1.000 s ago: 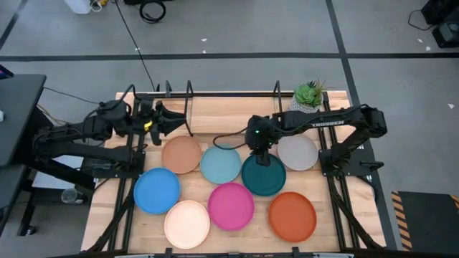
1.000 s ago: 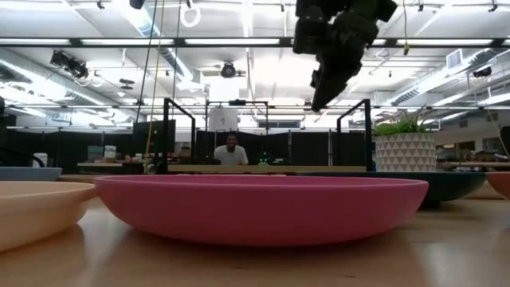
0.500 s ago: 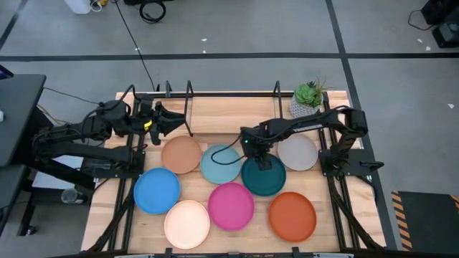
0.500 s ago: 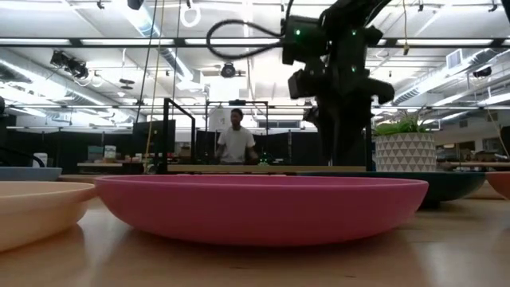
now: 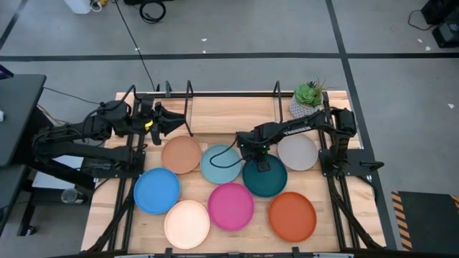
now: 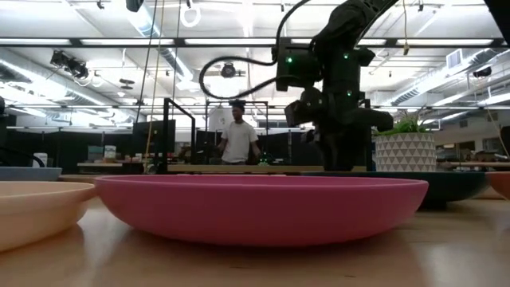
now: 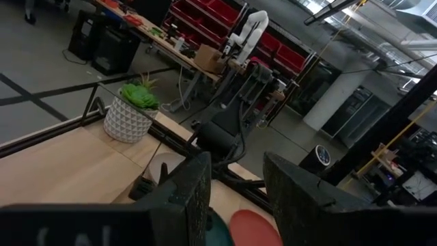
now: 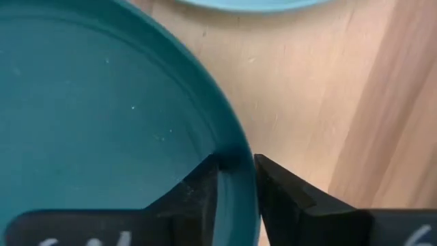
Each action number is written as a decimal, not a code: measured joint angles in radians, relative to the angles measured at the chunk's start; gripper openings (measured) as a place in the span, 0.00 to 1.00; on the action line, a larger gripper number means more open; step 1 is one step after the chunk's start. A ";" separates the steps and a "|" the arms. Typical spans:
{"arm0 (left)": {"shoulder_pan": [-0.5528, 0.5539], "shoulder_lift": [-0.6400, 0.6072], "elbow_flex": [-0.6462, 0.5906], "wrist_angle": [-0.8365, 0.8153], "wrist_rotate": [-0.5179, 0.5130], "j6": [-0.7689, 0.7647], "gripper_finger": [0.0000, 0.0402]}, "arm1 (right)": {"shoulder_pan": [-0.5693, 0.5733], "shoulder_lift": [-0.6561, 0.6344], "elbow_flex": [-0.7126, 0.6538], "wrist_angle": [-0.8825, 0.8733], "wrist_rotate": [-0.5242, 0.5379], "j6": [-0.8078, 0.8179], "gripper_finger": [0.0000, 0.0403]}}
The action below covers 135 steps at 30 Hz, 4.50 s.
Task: Place and stack plates onto a shelf
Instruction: Put the dark blue plate on the shelf, then put the light blue plate on the shelf
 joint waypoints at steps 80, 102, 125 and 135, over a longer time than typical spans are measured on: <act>-0.001 0.076 0.000 -0.041 -0.008 -0.025 0.35 | -0.511 0.380 0.811 -0.096 -0.195 0.599 0.19; -0.001 0.076 0.000 -0.020 0.005 -0.051 0.35 | -0.115 0.160 0.701 -0.357 -0.083 0.501 0.24; -0.007 0.076 0.000 -0.039 0.020 -0.057 0.35 | -0.012 0.121 0.137 0.146 -0.079 0.962 0.33; -0.007 0.076 0.000 -0.044 0.026 -0.057 0.35 | 0.000 0.121 0.118 0.158 -0.031 0.984 0.19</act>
